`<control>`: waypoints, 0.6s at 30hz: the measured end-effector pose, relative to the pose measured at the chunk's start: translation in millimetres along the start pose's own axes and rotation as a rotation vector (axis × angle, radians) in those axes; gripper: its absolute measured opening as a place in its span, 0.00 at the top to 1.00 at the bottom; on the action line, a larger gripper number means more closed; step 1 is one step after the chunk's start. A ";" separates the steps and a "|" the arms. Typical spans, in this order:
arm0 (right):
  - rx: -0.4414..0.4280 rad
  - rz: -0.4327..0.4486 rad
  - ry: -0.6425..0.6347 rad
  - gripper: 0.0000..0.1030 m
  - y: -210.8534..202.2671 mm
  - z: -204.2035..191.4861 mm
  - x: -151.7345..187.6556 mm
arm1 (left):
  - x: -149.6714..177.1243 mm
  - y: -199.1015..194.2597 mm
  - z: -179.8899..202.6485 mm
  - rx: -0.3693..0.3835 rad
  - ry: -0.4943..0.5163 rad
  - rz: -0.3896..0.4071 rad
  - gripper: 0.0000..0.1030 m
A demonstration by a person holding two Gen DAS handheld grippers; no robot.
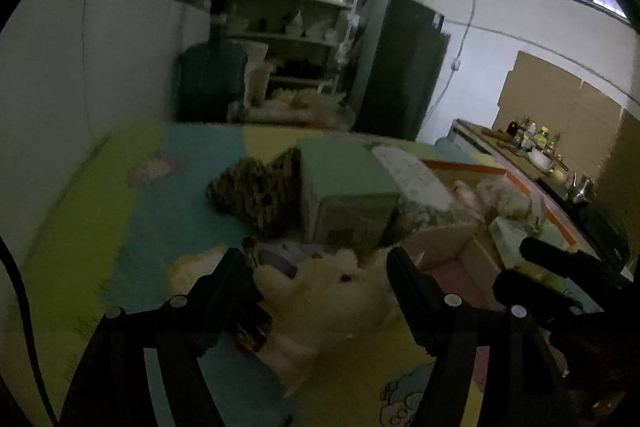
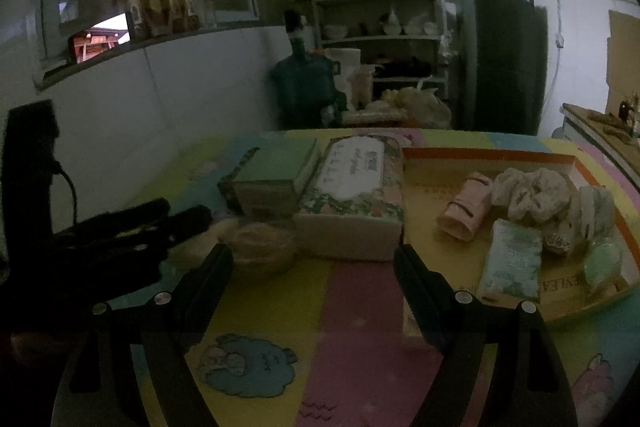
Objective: Organize soft objects
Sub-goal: 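Grasp the white plush bunny with the purple hat with the left gripper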
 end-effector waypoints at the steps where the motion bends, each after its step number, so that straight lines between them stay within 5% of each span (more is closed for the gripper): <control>1: -0.001 -0.001 0.001 0.19 0.5 0.6 0.0 | 3.0 2.3 0.1 0.000 -0.006 -0.009 0.29; 6: -0.013 -0.013 0.004 0.19 3.8 1.5 2.4 | 12.5 0.9 4.3 -0.007 0.002 -0.001 0.30; 11: -0.030 -0.025 0.002 0.19 5.5 1.6 6.3 | 23.1 -7.2 7.4 -0.002 0.008 0.024 0.50; 18: -0.069 -0.061 0.010 0.19 9.0 0.5 11.7 | 28.6 -21.4 7.9 -0.003 0.000 0.072 0.55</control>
Point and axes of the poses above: each gripper's, at about its wrist camera, not at the fingertips, and y roughly the way its jaws point, z to its right, x to its underside, the point moved 3 cm from there along y, roughly the way its jaws point, and after that the axes turned 8 degrees about y, right-handed, at the moved point
